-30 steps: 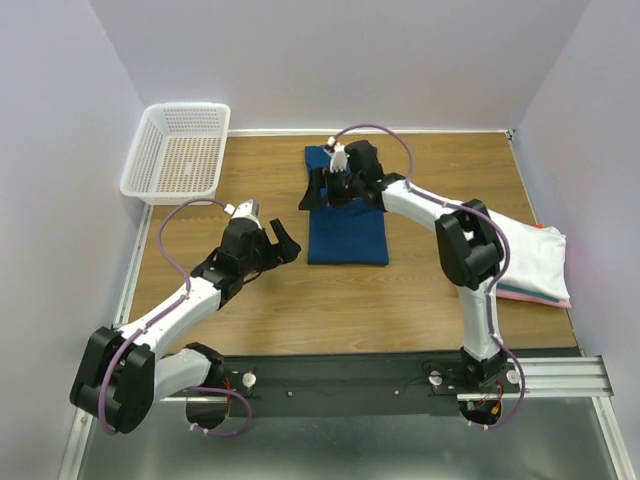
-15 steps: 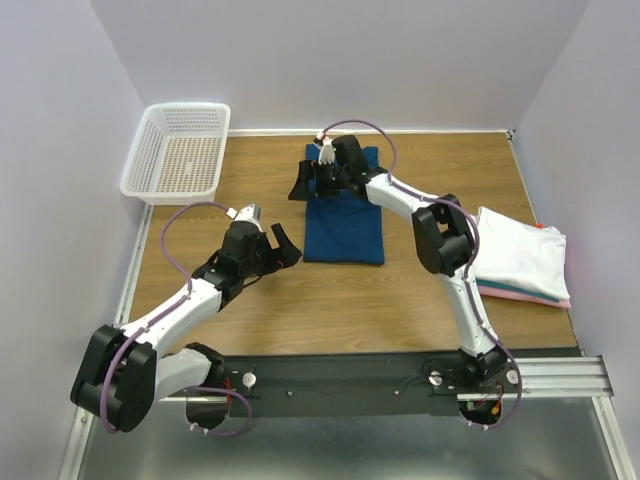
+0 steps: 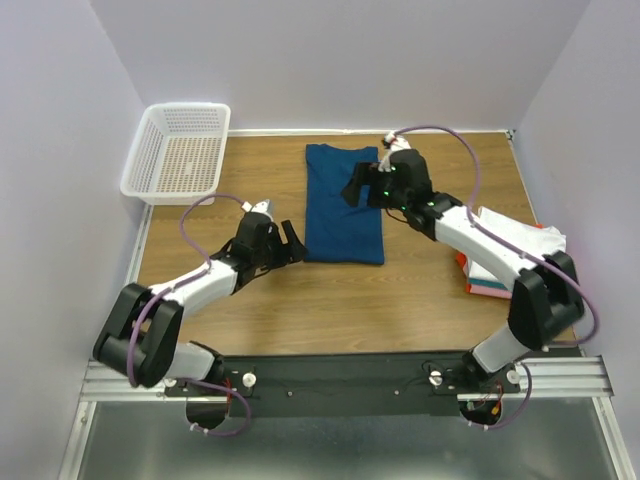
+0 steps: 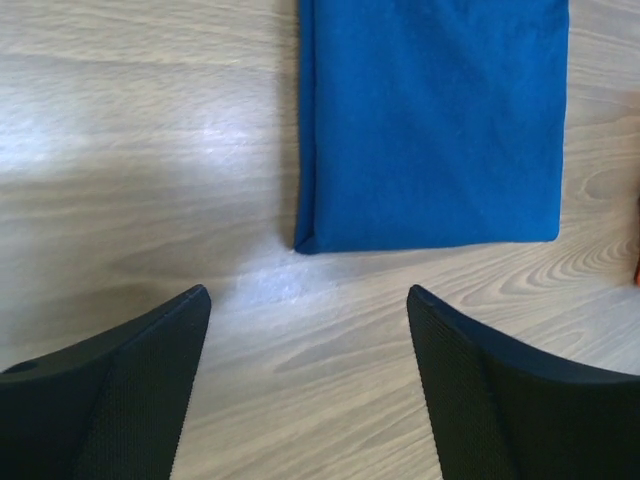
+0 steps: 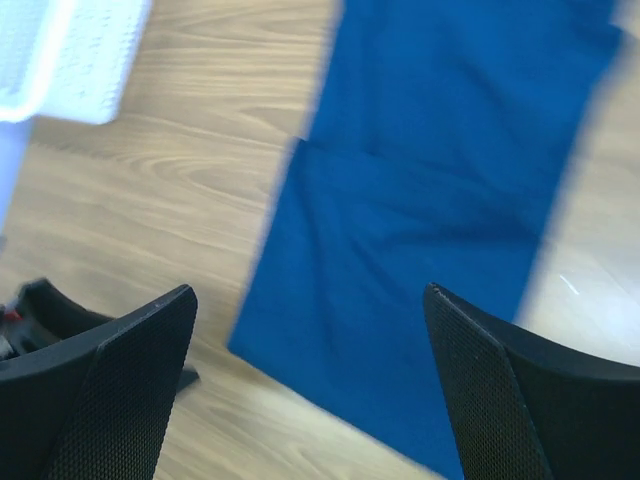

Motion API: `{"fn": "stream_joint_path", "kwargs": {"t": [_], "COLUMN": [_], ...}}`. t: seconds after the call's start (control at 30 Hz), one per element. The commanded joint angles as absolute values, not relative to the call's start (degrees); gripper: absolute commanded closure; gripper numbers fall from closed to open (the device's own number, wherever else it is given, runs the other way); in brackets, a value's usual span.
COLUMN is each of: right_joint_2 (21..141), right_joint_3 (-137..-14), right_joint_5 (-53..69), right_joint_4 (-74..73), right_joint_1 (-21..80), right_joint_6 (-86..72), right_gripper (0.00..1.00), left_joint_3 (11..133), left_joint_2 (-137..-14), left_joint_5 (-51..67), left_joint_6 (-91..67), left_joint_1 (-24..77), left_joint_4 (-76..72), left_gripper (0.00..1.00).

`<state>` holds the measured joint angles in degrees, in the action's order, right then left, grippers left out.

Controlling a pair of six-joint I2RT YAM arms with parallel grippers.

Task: Fold and stack the t-shirts
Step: Fold the tshirt

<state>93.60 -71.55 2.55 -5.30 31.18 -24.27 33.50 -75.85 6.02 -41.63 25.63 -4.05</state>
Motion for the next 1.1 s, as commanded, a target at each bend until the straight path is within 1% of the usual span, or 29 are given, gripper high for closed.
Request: {"fn": "stream_joint_path", "kwargs": {"t": [0.0, 0.07, 0.1, 0.27, 0.3, 0.5, 0.57, 0.6, 0.67, 0.7, 0.77, 0.8, 0.83, 1.07], "right_joint_2": [85.7, 82.5, 80.3, 76.1, 75.6, 75.3, 75.3, 75.3, 75.3, 75.2, 75.1, 74.9, 74.7, 76.2], "right_joint_3": [-58.1, -54.9, -53.5, -48.7, -48.5, -46.6, -46.2, -46.0, -45.7, -45.4, -45.0, -44.7, -44.3, -41.6], "right_joint_5": [-11.8, -13.3, -13.9, -14.9, -14.9, -14.0, -13.9, -13.8, -13.8, -13.5, -13.0, -12.1, -11.3, -3.3], "right_joint_4": [-6.8, -6.9, -7.0, -7.8, -8.1, -9.1, -9.3, -9.5, -9.9, -10.0, -10.6, -10.9, -11.4, -12.4], "right_joint_1": [29.5, 29.1, 28.9, 28.6, 28.6, 28.6, 28.6, 28.6, 28.6, 28.5, 28.5, 28.5, 28.5, 28.5], "right_joint_6": [-30.4, -31.6, -32.2, -32.4, -32.4, -32.3, -32.3, -32.3, -32.6, -32.8, -33.1, -33.3, -33.1, -32.7], "right_gripper": [0.00, 0.00, 0.00, 0.00, 0.00, 0.00, 0.00, 0.00, 0.00, 0.00, 0.00, 0.00, 0.00, 0.00], "left_joint_3": [36.6, 37.0, 37.3, 38.4, 38.6, 39.6, 40.0, 40.0, 40.1, 40.0, 39.8, 39.6, 39.4, 37.9], "left_joint_2": [-80.9, -83.3, -84.1, -88.6, -89.1, -92.6, -93.6, -94.0, -94.5, -94.6, -94.9, -94.8, -94.9, -92.7], "left_joint_5": [9.9, 10.4, 10.5, 10.9, 11.3, 12.9, 13.2, 13.4, 13.4, 13.4, 13.6, 13.5, 13.4, 12.2], "left_joint_6": [-39.5, -39.2, -38.9, -38.4, -38.4, -38.1, -38.0, -37.8, -37.8, -37.8, -37.7, -37.7, -37.6, -37.2], "left_joint_1": [25.9, 26.0, 26.0, 26.0, 26.0, 26.2, 26.3, 26.4, 26.5, 26.5, 26.5, 26.7, 26.7, 26.8], "left_joint_4": [-7.8, -8.5, -8.6, -9.3, -9.5, -11.3, -11.6, -11.6, -11.8, -11.8, -11.9, -12.0, -12.0, -11.9], "left_gripper": [0.26, 0.33, 0.40, 0.52, 0.54, 0.55, 0.60, 0.64, 0.65, 0.77, 0.88, 0.98, 1.00, 1.00]}}
